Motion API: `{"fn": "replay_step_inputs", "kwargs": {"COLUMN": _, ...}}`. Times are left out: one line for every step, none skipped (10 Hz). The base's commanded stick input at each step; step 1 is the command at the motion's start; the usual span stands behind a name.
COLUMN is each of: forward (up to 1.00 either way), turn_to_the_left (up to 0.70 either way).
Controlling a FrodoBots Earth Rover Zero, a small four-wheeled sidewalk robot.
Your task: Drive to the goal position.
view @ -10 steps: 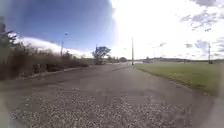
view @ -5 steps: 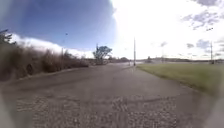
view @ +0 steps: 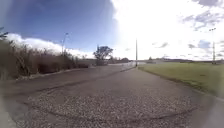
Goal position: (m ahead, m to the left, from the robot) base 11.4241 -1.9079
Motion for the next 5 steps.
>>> {"fn": "replay_step_inputs", "kwargs": {"forward": 1.00, "turn_to_the_left": 0.00}}
{"fn": "replay_step_inputs", "kwargs": {"forward": 1.00, "turn_to_the_left": 0.00}}
{"fn": "replay_step_inputs", "kwargs": {"forward": 1.00, "turn_to_the_left": 0.00}}
{"fn": "replay_step_inputs", "kwargs": {"forward": 1.00, "turn_to_the_left": 0.00}}
{"fn": "replay_step_inputs", "kwargs": {"forward": 1.00, "turn_to_the_left": 0.00}}
